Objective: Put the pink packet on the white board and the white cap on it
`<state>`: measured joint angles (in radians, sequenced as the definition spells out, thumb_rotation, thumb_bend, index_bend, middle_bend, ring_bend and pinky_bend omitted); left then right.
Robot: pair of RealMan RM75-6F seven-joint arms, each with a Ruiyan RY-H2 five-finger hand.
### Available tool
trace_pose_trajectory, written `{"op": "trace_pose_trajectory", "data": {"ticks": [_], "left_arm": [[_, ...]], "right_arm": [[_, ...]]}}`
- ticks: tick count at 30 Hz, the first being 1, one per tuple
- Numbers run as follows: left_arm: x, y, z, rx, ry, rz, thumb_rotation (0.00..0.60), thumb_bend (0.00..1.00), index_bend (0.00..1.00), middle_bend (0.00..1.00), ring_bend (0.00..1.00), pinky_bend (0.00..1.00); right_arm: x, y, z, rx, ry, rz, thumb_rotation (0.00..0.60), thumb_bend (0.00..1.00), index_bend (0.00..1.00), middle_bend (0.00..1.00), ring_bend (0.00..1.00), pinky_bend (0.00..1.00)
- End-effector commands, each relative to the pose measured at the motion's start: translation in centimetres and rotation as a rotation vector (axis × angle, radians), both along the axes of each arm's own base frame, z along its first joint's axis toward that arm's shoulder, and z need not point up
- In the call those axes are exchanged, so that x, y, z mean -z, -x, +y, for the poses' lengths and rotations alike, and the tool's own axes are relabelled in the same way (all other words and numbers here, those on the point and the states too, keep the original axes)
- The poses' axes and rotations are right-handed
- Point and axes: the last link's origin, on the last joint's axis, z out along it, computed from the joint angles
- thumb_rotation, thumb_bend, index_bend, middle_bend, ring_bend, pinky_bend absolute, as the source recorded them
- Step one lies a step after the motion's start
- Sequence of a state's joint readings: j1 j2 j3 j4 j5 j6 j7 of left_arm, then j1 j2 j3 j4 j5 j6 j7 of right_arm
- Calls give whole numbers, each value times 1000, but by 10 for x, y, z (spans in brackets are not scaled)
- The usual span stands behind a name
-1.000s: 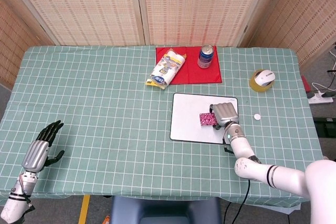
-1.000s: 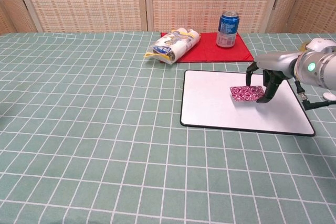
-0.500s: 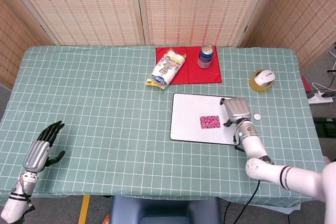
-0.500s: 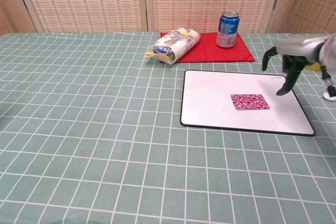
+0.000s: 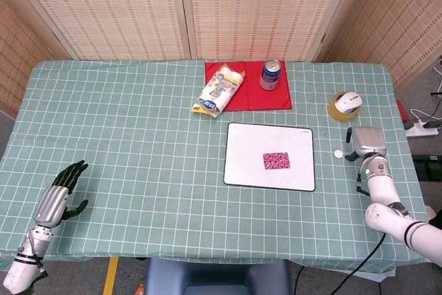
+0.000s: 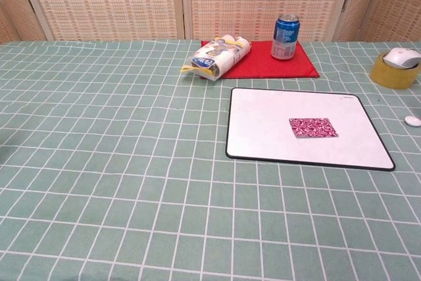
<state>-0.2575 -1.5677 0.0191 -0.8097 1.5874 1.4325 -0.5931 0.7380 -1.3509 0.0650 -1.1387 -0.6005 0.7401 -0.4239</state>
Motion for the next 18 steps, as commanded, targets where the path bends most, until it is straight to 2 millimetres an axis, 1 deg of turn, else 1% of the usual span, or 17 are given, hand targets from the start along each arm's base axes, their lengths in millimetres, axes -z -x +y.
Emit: {"op": "trace_pose_trajectory", "data": {"ticks": [1, 3, 6, 8, 14, 18], "left_arm": [[0, 0, 0, 0, 1, 0, 600, 277, 0, 0, 0, 109], [0, 0, 0, -1, 2, 1, 600, 277, 0, 0, 0, 109], [0, 0, 0, -1, 4, 1, 600, 277, 0, 0, 0, 109], [1, 0, 1, -3, 8, 1, 600, 277, 0, 0, 0, 109], [1, 1, 1, -6, 11, -3, 600, 278, 0, 0, 0, 109], [1, 1, 1, -5, 17, -2, 600, 277, 0, 0, 0, 109]], "right_arm": [[8, 12, 1, 19, -19, -19, 600, 214, 504, 1000, 1000, 1000], [9, 14, 0, 20, -20, -20, 600, 234, 507, 1000, 1000, 1000], [13, 18, -1, 31, -32, -21, 600, 312, 516, 1000, 1000, 1000], [17, 21, -2, 36, -43, -22, 600, 345, 512, 1000, 1000, 1000], [20, 23, -3, 39, -52, -31, 600, 358, 483, 1000, 1000, 1000], [21, 22, -2, 37, -58, -37, 600, 358, 447, 1000, 1000, 1000]]}}
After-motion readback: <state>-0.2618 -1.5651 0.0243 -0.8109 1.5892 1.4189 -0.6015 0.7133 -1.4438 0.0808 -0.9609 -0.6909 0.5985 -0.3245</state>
